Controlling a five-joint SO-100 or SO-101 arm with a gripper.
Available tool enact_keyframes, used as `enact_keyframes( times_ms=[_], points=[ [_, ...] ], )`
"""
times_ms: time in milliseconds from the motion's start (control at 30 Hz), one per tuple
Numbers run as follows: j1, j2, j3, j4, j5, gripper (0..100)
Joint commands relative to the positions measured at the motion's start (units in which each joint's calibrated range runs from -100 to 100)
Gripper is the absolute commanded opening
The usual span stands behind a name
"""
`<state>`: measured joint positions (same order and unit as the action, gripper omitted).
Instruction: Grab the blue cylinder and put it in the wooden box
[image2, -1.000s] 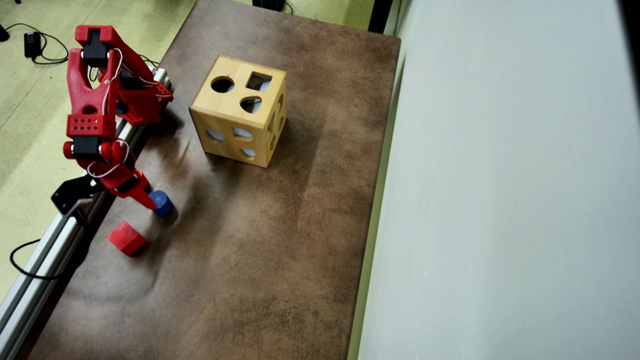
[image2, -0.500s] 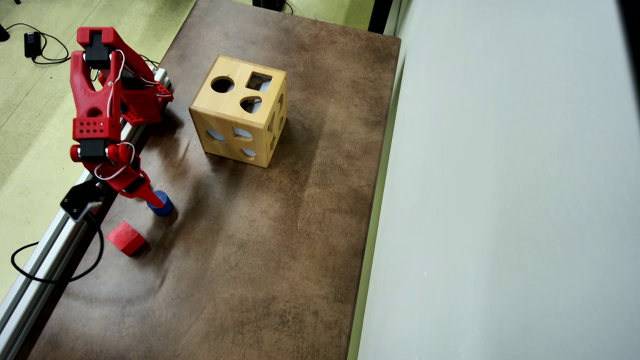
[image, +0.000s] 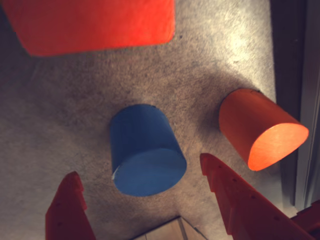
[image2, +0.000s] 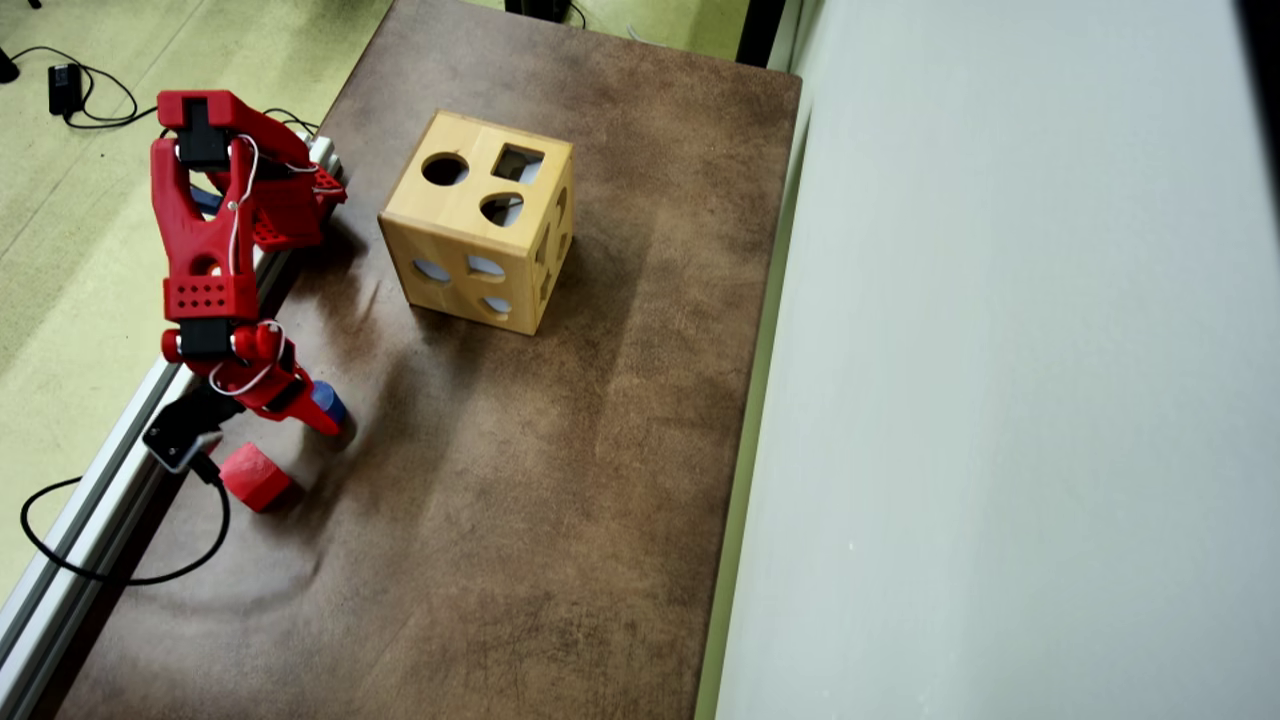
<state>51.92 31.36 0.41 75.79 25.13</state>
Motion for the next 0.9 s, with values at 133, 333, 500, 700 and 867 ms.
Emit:
enact_keyframes(
  times_ms=[133,333,500,700,867],
  points=[
    [-1.0,-0.2,-2.2,-1.1,-0.2,37],
    [-0.7,-0.5,-2.2,-1.1,-0.2,37],
    [-0.6,-0.4,-2.2,-1.1,-0.1,37],
    [-0.4,-0.3,-1.4,-1.1,-0.1,37],
    [-0.4,2.5,-2.0,-1.1,-0.1,37]
  ],
)
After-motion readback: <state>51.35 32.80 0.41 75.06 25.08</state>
